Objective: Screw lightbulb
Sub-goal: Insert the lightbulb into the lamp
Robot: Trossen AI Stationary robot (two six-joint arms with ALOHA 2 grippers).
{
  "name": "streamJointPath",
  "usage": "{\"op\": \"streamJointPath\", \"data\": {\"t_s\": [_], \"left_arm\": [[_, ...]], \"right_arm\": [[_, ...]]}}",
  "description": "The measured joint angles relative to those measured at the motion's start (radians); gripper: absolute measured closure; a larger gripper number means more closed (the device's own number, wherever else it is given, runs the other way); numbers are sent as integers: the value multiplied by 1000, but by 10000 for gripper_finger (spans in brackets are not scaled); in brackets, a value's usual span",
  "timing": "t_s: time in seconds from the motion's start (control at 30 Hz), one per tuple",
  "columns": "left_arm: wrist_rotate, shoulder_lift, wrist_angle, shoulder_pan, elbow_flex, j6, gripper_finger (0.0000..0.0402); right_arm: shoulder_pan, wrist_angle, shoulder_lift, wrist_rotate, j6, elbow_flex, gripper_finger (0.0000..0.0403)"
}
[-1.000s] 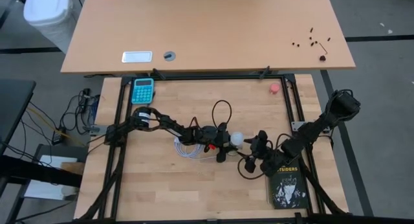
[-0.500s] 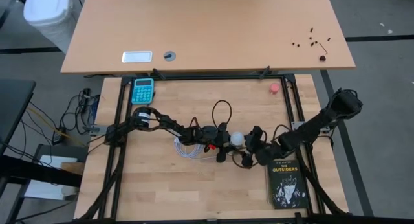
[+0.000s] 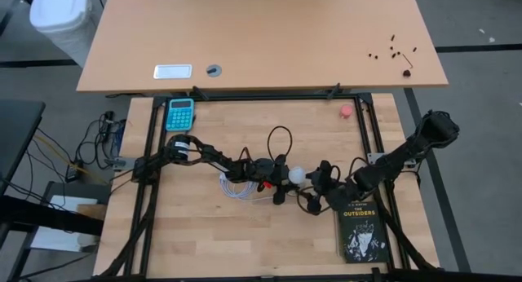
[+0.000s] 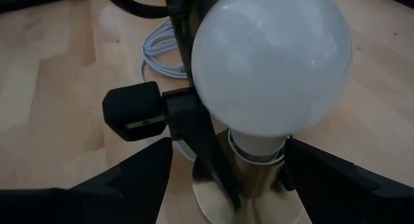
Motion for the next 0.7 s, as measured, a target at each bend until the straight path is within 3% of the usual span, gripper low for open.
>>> {"op": "streamJointPath", "data": {"t_s": [0.7], "left_arm": [[0,0,0,0,0,-1,208]], "right_arm": [[36,38,0,-31,37,2,94]]}}
